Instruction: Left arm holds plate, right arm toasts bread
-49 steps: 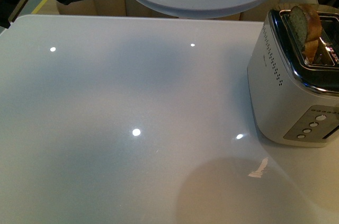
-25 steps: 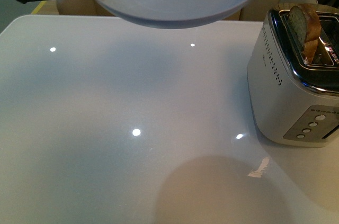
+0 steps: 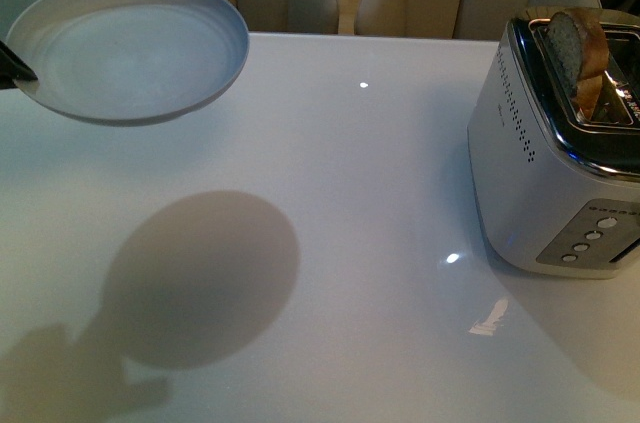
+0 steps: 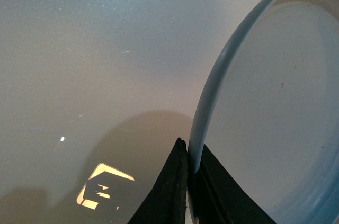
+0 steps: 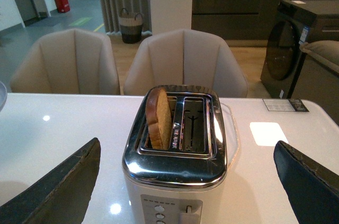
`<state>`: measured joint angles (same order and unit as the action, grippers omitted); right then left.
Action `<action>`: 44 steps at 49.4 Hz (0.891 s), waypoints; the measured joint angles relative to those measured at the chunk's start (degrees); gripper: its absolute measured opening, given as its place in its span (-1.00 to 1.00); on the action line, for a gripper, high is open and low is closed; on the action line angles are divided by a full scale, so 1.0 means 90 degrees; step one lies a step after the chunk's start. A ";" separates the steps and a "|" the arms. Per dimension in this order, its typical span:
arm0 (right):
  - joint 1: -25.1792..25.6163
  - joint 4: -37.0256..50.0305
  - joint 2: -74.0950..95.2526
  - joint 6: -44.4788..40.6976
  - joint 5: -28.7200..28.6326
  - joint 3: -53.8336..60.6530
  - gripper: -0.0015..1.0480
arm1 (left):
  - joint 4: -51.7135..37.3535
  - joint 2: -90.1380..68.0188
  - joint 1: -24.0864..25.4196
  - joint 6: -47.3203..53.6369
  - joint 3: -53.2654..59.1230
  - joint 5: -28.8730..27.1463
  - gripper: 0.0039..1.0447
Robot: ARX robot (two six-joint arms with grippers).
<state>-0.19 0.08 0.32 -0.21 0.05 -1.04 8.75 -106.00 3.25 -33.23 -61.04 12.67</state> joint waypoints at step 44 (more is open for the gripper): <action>0.0000 0.0000 0.0000 0.0000 0.0002 0.0000 0.83 | -0.2448 -0.2550 0.0527 0.0046 0.0942 0.0097 -0.95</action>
<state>-0.19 0.08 0.32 -0.21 0.08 -1.04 -13.28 -128.95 7.99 -32.82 -52.56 13.54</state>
